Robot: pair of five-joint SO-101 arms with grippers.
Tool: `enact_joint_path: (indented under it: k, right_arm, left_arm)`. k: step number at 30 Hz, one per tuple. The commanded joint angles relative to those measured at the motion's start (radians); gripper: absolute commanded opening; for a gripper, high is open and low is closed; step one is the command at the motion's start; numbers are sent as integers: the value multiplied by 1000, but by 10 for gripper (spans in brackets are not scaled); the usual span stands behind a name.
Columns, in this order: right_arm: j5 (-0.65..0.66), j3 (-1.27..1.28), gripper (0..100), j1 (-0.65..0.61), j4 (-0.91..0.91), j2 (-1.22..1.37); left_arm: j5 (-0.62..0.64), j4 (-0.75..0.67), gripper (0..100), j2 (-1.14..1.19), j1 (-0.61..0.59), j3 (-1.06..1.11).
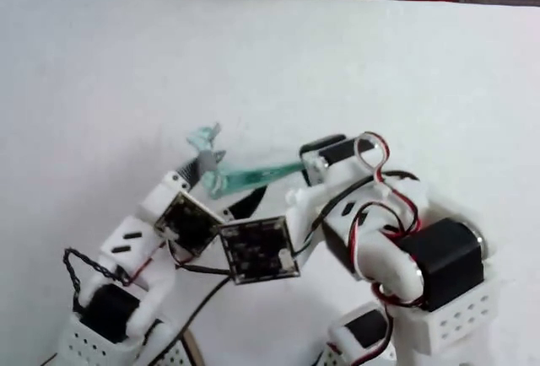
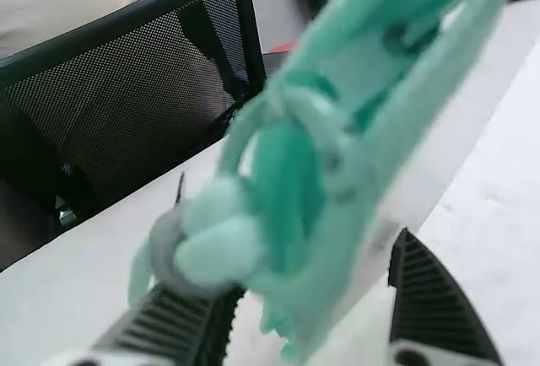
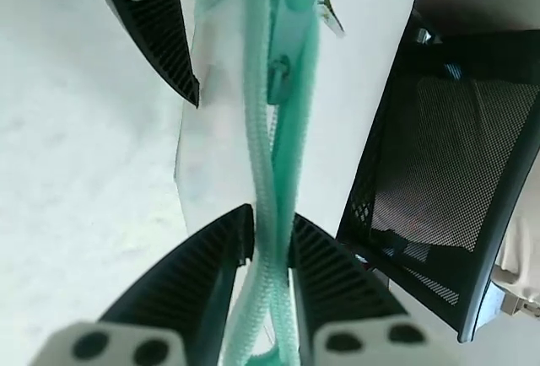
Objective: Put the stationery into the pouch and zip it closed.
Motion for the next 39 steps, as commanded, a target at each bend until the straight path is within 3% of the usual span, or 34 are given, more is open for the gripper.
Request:
enact_joint_path:
  k: [1,7,13,15,21,28,39]
  right_arm:
    - [-14,-2,18,-42,-2,-24]
    - [-9,31,18,-10,-12,12]
    - [-17,29,18,143,-24,110]
    - [-18,34,18,183,-24,131]
    - [-20,97,18,240,-61,182]
    - [-20,333,18,321,-262,223]
    - [-20,600,22,331,-444,216]
  left_arm:
    - [6,-29,264,-7,25,-6]
    - [8,-26,249,-8,24,-9]
    - [12,-26,15,-8,28,-29]
    - [12,-23,53,-8,28,-43]
    - [12,-21,23,-10,28,-71]
    - [14,75,23,-10,28,-172]
    - [14,78,23,-10,27,-183]
